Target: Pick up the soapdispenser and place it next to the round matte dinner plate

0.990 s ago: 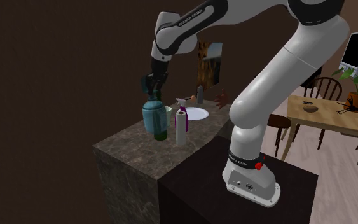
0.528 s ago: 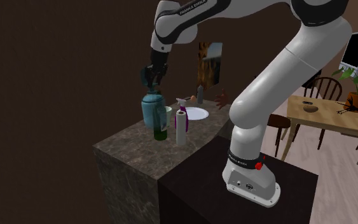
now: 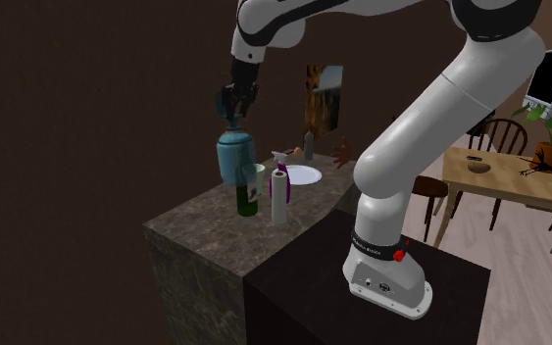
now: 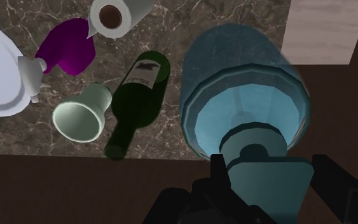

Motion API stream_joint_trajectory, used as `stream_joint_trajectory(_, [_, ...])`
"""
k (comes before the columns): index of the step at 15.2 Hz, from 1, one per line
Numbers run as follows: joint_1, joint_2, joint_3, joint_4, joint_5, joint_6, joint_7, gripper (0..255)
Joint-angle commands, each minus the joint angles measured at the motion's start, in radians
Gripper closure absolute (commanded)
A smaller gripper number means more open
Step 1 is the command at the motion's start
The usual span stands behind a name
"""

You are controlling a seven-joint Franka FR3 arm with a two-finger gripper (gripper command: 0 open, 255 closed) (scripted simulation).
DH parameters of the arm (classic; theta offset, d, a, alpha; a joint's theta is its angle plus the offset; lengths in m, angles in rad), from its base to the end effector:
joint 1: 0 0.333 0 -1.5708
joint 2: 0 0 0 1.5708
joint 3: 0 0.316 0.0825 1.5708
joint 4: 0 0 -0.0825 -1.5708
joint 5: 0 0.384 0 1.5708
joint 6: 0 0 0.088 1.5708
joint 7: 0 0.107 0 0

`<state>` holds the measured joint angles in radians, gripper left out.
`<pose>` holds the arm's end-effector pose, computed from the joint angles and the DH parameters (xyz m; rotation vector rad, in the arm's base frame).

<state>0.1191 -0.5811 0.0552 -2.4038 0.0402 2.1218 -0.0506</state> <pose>0.3968 0.0747 0.5499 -3.0669 -0.3147 -0.4623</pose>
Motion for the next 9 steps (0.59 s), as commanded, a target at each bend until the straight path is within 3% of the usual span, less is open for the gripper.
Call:
stream_joint_trajectory(1, [0.000,-0.002,0.000,0.024,0.000,-0.025,0.001,255])
stream_joint_trajectory(9, [-0.002,0.003,-0.003,0.135,-0.003,-0.131,0.002,255])
